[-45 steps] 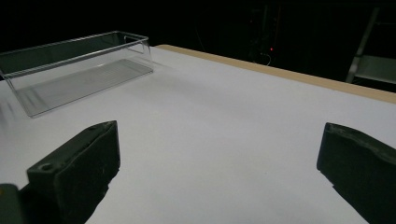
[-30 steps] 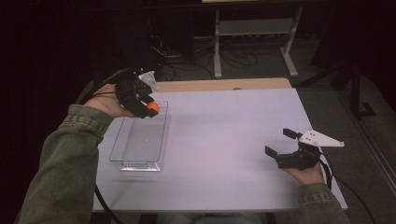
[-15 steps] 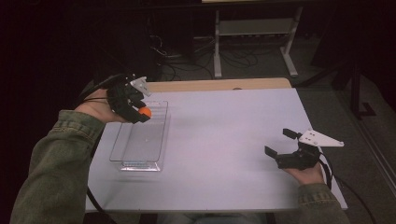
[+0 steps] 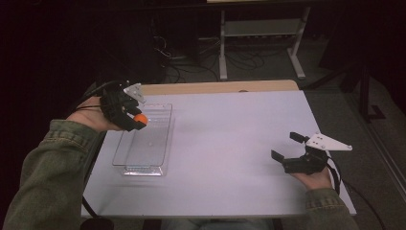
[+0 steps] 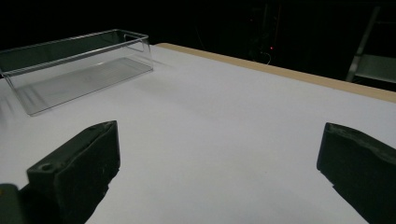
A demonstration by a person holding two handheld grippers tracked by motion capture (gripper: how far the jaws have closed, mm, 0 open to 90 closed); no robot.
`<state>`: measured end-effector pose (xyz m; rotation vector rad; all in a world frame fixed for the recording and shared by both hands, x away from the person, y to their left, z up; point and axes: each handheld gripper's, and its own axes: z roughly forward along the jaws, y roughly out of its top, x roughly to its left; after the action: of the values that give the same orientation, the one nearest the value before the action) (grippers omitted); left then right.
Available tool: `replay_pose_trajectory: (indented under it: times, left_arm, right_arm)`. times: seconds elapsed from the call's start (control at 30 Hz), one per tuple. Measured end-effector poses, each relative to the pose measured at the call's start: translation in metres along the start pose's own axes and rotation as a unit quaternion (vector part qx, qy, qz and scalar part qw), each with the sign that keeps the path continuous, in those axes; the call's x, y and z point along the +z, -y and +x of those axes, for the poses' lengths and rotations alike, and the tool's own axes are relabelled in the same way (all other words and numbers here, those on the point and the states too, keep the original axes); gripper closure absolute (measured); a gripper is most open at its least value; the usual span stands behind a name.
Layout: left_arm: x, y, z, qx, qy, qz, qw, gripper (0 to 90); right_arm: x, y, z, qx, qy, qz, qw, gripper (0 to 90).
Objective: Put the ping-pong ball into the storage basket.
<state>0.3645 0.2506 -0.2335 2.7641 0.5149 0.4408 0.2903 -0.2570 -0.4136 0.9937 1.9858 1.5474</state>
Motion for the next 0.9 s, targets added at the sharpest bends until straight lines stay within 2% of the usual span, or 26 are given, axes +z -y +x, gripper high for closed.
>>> replay_pose_trajectory:
  times: [0.4,0.9]
  left_arm:
    - [0.006,0.012,-0.004,-0.008,0.005,-0.008,0.9999,50.6]
    - [0.017,0.011,-0.007,-0.003,0.015,-0.007,0.9999,50.6]
  right_arm:
    - [0.0,0.0,0.0,0.0,0.0,0.001,1.0,0.0]
    - [0.0,0.0,0.0,-0.001,0.0,0.001,1.0,0.0]
